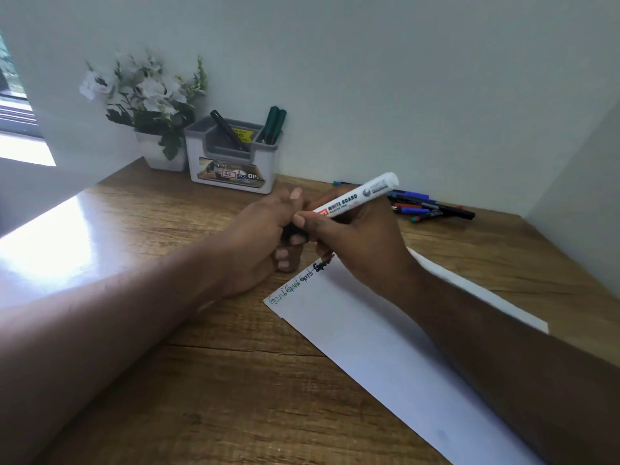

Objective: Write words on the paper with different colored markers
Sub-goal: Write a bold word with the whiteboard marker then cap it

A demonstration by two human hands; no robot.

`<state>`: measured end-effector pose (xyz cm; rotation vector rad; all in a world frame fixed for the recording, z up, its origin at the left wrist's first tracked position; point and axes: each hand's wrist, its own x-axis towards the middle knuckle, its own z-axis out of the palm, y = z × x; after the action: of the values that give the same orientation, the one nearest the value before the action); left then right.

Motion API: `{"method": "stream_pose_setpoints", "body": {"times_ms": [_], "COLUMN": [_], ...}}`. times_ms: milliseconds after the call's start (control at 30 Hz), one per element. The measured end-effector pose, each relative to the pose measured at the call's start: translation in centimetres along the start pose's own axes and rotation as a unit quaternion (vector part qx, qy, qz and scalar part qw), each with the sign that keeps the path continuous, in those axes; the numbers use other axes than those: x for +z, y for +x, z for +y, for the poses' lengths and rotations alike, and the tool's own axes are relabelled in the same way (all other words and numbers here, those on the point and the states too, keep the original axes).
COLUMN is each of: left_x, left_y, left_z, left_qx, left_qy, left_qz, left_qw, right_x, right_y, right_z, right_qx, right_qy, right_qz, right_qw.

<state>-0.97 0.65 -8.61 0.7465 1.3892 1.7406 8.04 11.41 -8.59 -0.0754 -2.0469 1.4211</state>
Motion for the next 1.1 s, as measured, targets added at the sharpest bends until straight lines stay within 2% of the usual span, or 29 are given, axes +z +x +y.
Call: {"method": "stream_pose_setpoints", "body": {"times_ms": [100,200,267,333,367,467,533,600,733,933,1100], "left_x": [-0.3,-0.7,-1.1,-2.0,-2.8,-6.0,-7.5,-8.0,-8.0,-8.0,-8.3], "left_y": [-0.1,0.3,0.7,0.8,0.9,1.5,1.9,2.4,3.0,3.0,3.4], "left_z": [0.3,0.3,0.5,0.8,1.1,1.7,1.8,1.6,1.0,1.2,1.2], "left_qx": [-0.035,-0.047,-0.040,-0.001,0.024,0.094,0.110,0.101,0.095,0.078,0.068], "left_qy": [-0.037,-0.027,-0.014,0.010,0.029,0.057,0.017,0.017,0.120,0.124,0.107], "left_qz": [-0.039,-0.088,-0.090,-0.037,0.019,0.194,0.246,0.253,0.234,0.238,0.240], "left_qw": [0.998,0.995,0.995,0.999,0.999,0.975,0.963,0.962,0.960,0.960,0.962], "right_x": [0.1,-0.4,-0.9,-1.3,-1.5,-2.4,-2.9,-3.0,-1.7,2.6,5.8], "right_y": [0.1,-0.1,-0.2,-0.1,-0.1,0.1,0.9,2.1,5.7,12.2,14.7], "right_z": [0.0,-0.3,-0.3,-0.1,0.0,0.1,-0.5,-1.0,-2.9,-3.6,-1.3], "right_qx": [-0.016,-0.028,-0.009,0.021,0.019,-0.020,0.027,0.056,0.073,-0.051,-0.069], "right_qy": [-0.014,-0.021,-0.004,0.034,0.031,-0.116,-0.119,-0.106,-0.043,0.020,-0.015], "right_qz": [-0.010,-0.037,-0.042,-0.037,-0.036,-0.098,-0.159,-0.167,-0.081,0.073,0.202], "right_qw": [1.000,0.999,0.999,0.998,0.999,0.988,0.980,0.979,0.993,0.996,0.977]}}
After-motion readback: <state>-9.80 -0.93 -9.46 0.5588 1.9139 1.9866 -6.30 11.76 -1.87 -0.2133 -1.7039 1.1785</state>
